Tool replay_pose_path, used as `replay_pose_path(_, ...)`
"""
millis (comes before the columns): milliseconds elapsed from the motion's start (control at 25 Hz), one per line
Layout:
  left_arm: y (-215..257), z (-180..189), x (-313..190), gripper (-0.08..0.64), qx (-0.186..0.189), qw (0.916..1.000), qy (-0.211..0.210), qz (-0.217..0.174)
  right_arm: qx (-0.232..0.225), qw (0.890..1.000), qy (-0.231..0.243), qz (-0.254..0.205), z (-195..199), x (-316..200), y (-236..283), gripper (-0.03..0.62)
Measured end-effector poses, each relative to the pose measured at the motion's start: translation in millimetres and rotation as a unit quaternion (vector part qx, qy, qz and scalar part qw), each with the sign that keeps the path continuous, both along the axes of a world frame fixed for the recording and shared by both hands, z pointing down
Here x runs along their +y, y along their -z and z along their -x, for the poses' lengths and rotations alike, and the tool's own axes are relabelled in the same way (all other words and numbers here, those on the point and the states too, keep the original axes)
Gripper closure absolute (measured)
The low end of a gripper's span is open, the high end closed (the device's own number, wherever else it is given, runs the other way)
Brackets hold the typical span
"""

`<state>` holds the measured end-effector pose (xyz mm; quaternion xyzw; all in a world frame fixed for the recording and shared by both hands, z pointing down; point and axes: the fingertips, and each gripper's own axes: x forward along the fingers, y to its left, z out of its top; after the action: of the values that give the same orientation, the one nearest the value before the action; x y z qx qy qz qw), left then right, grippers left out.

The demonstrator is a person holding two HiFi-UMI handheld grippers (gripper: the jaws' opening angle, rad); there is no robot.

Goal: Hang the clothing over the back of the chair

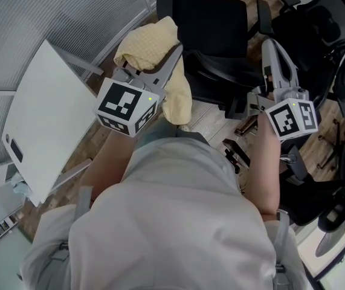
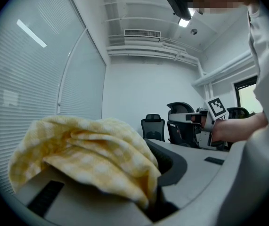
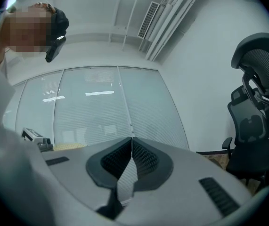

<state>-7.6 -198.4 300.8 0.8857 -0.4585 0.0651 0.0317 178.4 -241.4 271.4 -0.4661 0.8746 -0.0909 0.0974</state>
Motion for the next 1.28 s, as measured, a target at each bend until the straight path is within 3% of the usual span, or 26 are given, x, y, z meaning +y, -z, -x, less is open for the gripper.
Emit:
replay_pose_path(520, 3, 0, 5, 0.468, -0.015, 0.9972, -0.074, 0.005, -0.012, 0.999, -0.047, -0.001, 5, 14, 7, 0.571)
replay_pose_path(1280, 5, -2, -16, 0.468, -0.005, 0.9882, -0.153, 0.008, -0.012, 0.995, -0.101, -0.002, 5, 13, 13, 0.571)
